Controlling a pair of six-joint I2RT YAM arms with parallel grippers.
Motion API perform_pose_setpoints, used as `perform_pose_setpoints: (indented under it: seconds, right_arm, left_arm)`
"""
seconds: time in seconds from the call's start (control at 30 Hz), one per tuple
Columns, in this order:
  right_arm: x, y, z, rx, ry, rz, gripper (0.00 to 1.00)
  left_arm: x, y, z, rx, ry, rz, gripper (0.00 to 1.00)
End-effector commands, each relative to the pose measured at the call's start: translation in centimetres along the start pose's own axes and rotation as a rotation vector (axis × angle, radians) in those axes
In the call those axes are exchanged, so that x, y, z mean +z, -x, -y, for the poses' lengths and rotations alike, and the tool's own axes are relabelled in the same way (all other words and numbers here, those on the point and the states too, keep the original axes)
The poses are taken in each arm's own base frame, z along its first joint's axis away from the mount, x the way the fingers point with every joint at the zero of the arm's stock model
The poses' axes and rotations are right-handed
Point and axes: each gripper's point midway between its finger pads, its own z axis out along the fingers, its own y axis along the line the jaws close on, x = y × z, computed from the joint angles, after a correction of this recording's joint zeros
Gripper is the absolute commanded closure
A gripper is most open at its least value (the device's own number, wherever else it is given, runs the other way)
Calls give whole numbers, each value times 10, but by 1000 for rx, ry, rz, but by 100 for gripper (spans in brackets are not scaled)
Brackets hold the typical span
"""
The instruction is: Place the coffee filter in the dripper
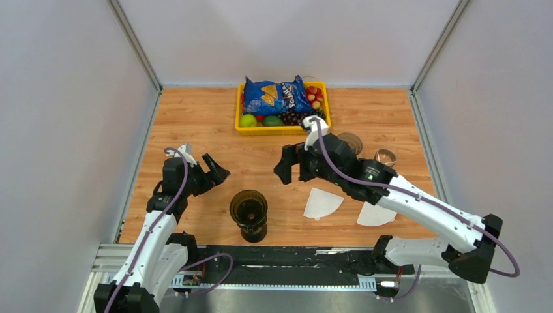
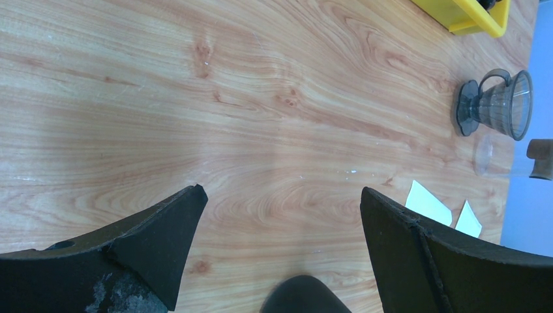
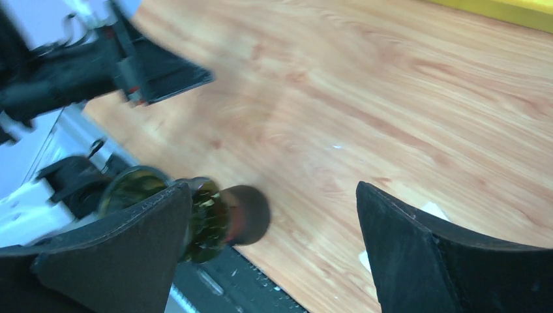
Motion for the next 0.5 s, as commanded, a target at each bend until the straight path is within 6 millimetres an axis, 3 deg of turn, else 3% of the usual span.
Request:
perform_pose_setpoints:
  seconds: [0.0,0.27,0.47]
  right_arm:
    - [-14,-5,63,157,-268,133,0]
    - [-37,-73,124,379,-434,90,0]
    - [-35,-124,159,571,-493,-22,0]
  left_arm:
    - [1,3,3,0,-17,12,0]
    - [3,1,5,-3,-27,-4,0]
    - [5,-1,5,-4,-33,-12,0]
